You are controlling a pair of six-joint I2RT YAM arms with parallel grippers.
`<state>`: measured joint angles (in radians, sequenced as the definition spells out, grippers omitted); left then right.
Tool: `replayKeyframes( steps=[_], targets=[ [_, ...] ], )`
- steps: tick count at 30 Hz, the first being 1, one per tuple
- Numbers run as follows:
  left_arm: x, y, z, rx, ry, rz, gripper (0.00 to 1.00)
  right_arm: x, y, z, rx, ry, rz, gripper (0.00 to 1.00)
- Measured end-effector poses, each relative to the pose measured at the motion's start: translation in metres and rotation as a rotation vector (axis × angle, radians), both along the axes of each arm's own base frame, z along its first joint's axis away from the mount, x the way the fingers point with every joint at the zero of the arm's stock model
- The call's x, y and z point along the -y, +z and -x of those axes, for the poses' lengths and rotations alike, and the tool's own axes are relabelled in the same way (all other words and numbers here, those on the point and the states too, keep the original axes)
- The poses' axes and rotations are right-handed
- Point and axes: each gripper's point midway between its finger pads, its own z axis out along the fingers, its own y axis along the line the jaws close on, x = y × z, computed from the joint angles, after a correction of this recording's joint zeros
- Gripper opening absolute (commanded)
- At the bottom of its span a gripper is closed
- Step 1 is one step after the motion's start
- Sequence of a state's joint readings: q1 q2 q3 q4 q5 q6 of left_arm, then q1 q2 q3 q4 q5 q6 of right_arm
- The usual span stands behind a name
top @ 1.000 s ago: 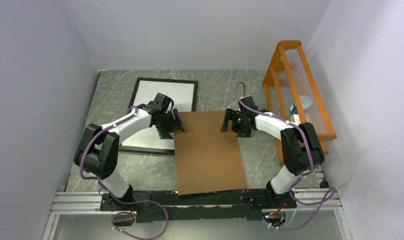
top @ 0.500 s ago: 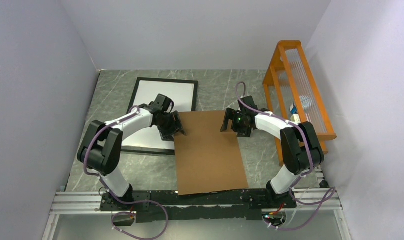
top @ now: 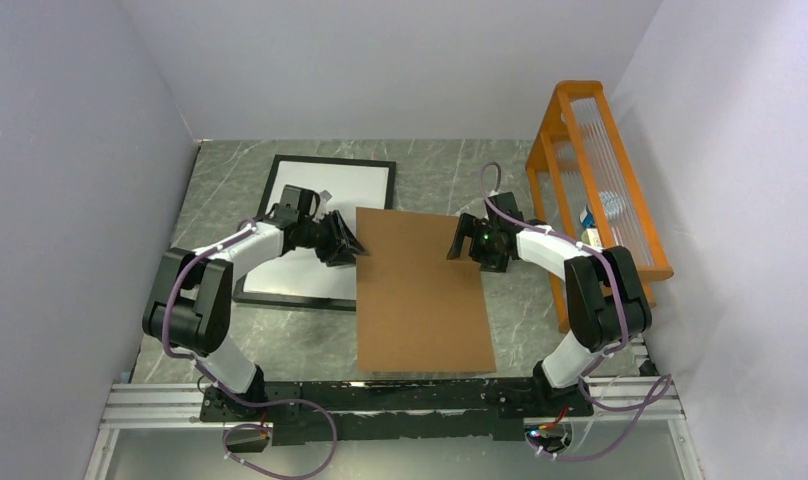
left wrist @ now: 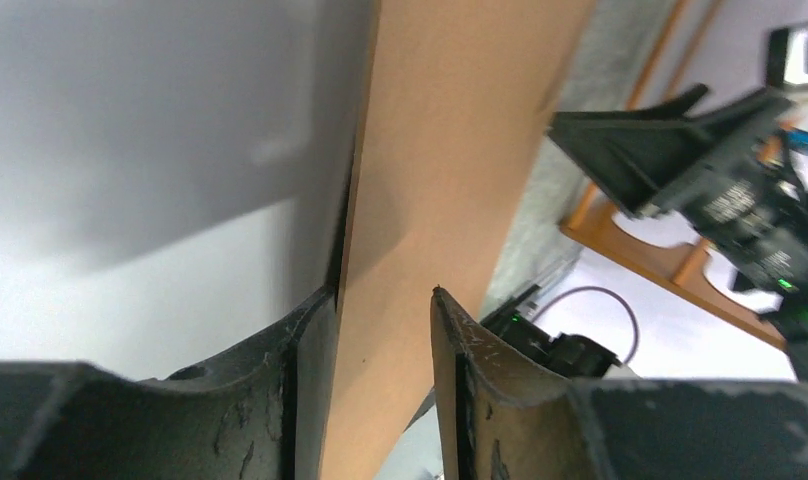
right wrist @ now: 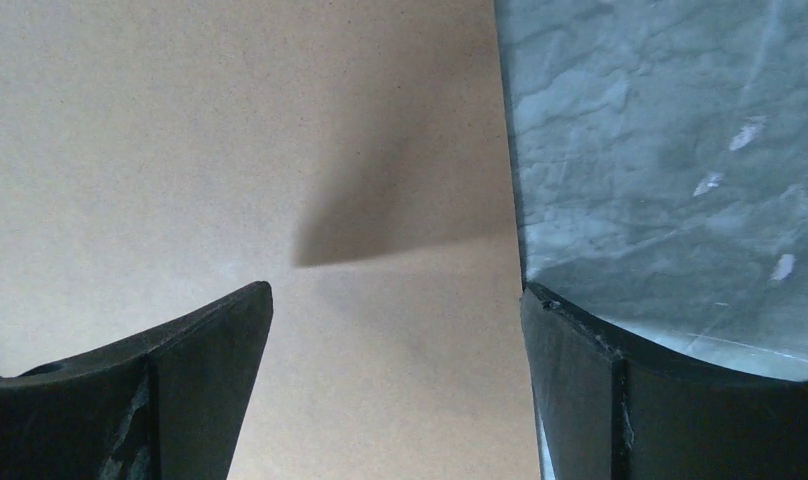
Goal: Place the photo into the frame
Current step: Pick up the photo frame item at the center of the board.
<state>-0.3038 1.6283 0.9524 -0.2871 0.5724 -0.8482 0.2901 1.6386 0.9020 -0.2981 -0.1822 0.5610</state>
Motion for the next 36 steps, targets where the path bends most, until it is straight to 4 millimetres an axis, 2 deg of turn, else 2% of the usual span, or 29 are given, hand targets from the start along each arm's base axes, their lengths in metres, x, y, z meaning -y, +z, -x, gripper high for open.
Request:
replayKeyframes(
  steps=[5, 11, 16, 21, 26, 28, 30, 32, 36],
  targets=[
    [0.014, 0.028, -0.013, 0.102, -0.058, 0.142, 0.39, 0.006, 0.000, -0.004, 0.023, -0.019, 0.004, 0.97],
    [0.047, 0.068, 0.000, 0.174, -0.214, 0.328, 0.36, -0.015, 0.005, 0.001, 0.028, 0.016, -0.114, 0.96],
    [0.047, 0.073, -0.001, 0.171, -0.236, 0.342, 0.27, -0.017, 0.007, 0.001, 0.021, 0.011, -0.155, 0.96],
    [0.045, 0.082, -0.003, 0.176, -0.262, 0.296, 0.03, -0.020, 0.011, 0.002, 0.020, 0.006, -0.176, 0.96],
    [0.036, 0.086, -0.005, 0.162, -0.279, 0.221, 0.02, -0.017, 0.022, 0.005, 0.031, -0.002, -0.168, 0.99],
    [0.035, 0.096, -0.008, 0.188, -0.296, 0.211, 0.02, -0.014, 0.036, 0.004, 0.059, -0.011, -0.179, 0.99],
    [0.034, 0.112, -0.015, 0.238, -0.316, 0.208, 0.03, -0.012, 0.060, -0.001, 0.127, -0.023, -0.202, 0.99],
    [0.033, 0.128, -0.021, 0.284, -0.331, 0.212, 0.03, -0.007, 0.088, -0.008, 0.205, -0.044, -0.227, 0.99],
    [0.027, 0.170, -0.035, 0.368, -0.335, 0.255, 0.02, 0.012, 0.157, -0.028, 0.404, -0.122, -0.300, 0.99]
  ],
)
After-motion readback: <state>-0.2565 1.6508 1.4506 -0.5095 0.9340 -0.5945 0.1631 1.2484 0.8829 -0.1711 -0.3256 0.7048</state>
